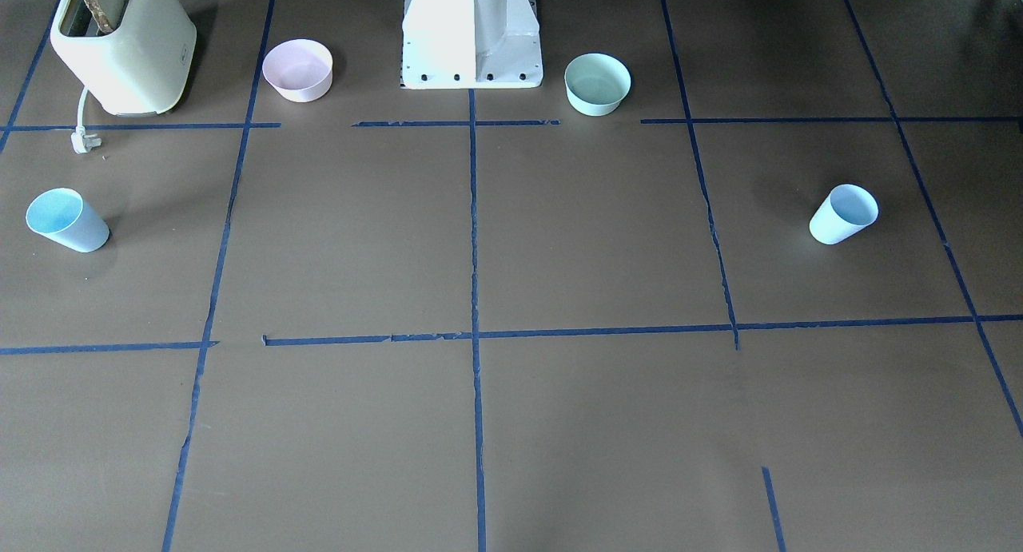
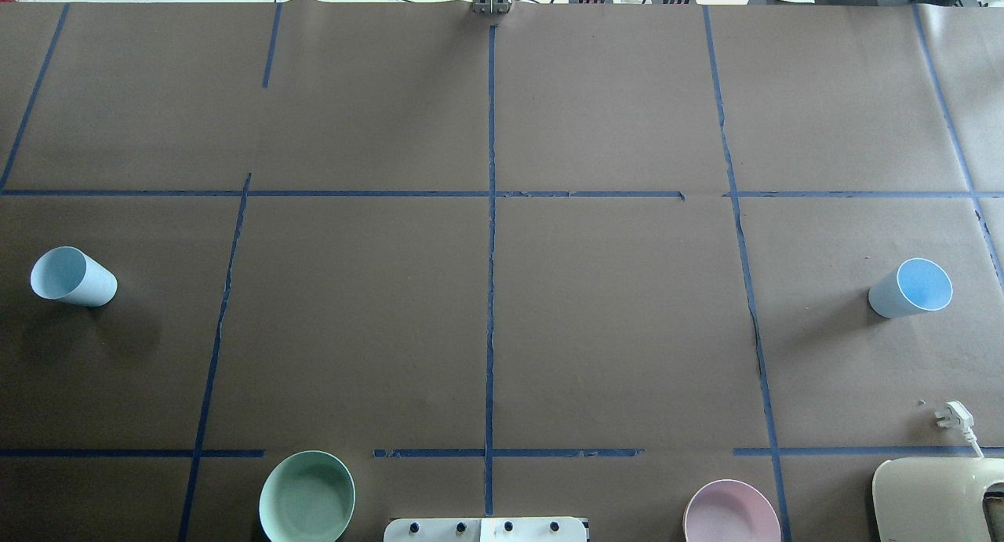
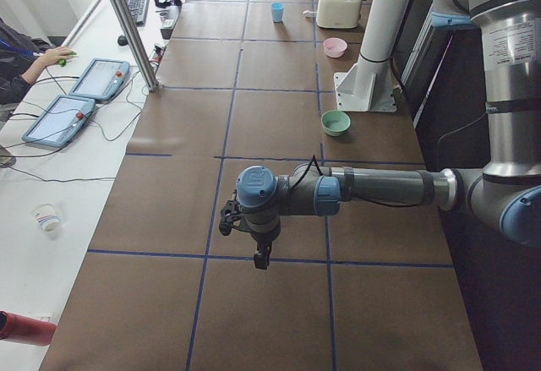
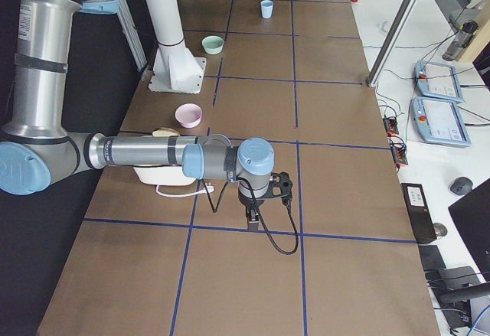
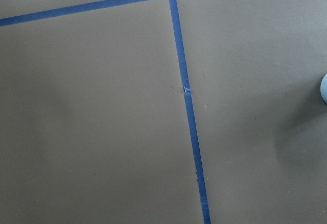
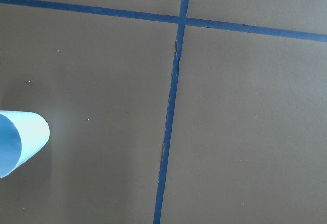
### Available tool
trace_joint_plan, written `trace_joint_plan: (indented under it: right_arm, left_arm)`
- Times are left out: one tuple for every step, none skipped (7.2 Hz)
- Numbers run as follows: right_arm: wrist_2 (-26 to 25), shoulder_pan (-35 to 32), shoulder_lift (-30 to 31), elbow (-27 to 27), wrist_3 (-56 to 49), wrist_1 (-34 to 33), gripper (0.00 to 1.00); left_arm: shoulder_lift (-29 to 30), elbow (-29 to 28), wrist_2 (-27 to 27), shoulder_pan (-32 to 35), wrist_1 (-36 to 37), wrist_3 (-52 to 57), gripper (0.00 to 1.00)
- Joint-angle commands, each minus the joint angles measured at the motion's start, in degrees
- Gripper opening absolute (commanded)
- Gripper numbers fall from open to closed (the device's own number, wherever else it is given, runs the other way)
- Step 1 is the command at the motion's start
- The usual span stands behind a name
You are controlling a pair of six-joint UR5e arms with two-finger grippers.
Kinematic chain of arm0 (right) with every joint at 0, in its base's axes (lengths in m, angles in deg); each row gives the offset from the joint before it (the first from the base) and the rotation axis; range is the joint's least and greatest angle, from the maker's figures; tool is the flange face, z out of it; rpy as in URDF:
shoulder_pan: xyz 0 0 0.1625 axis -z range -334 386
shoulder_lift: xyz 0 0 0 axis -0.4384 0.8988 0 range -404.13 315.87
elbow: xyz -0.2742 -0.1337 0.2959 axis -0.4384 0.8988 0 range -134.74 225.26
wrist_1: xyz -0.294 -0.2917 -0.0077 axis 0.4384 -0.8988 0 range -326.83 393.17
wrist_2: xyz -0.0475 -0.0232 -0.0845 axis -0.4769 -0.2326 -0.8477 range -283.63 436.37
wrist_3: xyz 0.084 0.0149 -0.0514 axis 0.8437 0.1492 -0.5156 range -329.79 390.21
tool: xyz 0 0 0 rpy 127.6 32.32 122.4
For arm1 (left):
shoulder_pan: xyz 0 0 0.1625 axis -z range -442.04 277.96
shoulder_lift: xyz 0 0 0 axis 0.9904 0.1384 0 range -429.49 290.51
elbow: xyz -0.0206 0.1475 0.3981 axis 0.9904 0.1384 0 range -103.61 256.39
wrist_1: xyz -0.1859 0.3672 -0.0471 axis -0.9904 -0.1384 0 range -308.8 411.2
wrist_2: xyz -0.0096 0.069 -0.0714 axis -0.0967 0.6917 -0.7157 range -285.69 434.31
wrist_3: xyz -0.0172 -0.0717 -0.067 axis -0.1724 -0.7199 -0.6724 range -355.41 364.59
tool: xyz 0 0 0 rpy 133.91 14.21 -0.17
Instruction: Stack blue cups with both arms
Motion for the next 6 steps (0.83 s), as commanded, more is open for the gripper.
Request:
trace_joint_plan:
  right_arm:
    - [0.0, 0.1, 0.0, 0.0, 0.0, 0.0, 1.0]
    - [0.0, 0.2, 0.0, 0.0, 0.0, 0.0, 1.0]
    - [0.1, 0.3, 0.0, 0.0, 0.0, 0.0, 1.0]
    - [0.8, 0.3, -0.1, 0.0, 0.0, 0.4, 1.0]
    - [1.1, 0.3, 0.0, 0.3, 0.3, 3.1, 1.0]
    - [1.0, 0.3, 0.0, 0.4, 0.3, 3.4, 1.0]
  left_arm:
    - [-0.3, 0.6, 0.0, -0.1, -0.1, 0.1, 1.0]
    - [-0.4, 0.7, 0.1, 0.0, 0.0, 0.0, 1.0]
    - [0.1, 0.7, -0.2, -0.2, -0.4, -0.4, 1.0]
    - [1.4, 0.5, -0.3, -0.2, -0.6, -0.4, 1.0]
    - [5.1, 0.7, -0.3, -0.2, -1.4, -0.4, 1.0]
    - [6.8, 0.4, -0.7, -0.3, -1.6, -0.5, 1.0]
